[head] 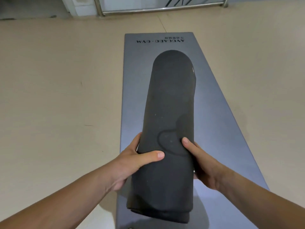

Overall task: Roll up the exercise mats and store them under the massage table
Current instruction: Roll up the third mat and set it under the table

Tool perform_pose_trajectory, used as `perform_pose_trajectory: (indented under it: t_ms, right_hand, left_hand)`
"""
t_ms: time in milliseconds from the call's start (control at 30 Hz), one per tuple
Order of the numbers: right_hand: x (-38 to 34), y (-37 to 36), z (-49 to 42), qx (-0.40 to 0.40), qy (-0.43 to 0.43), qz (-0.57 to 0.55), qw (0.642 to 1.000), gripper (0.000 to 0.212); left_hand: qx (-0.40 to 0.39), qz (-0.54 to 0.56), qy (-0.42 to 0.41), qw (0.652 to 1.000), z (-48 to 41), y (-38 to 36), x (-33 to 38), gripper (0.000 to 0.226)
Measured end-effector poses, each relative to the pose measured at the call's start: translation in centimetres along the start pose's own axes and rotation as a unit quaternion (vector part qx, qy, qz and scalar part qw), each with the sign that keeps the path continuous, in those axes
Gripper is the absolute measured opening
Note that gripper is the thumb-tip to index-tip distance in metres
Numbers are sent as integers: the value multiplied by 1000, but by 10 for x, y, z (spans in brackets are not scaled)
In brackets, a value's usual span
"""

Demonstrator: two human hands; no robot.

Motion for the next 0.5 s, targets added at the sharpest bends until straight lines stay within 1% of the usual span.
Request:
perform_pose_trajectory:
  t_ms: [67,167,267,333,500]
  right_hand:
    - [-27,-7,11,-2,6,-6,1000,79]
    - [-85,-28,43,-7,-9,-7,1000,102]
    - [-163,-54,89,4,-7,6,1000,107]
    - [-220,-78,120,-6,1,24,1000,109]
    - [-370,-159,195,-39,-5,61,997,113]
  left_hand:
    - [0,-1,3,1000,24,3,29,86]
    - [-1,9,19,1000,82,10,78,93]
    - [6,21,32,999,157,15,128,98]
    - [20,34,39,998,212,22,163,101]
    - [37,100,67,992,364,59,246,87]
Point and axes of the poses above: each hand's wrist, its own z-axis away from the middle knuckle, its own y-axis out of the back of the hand, x = y × z, the point moved 2 cm from there along -z, towards the middle knuckle, and after that the axes turned 15 degrees about y, right-handed, at the moved point
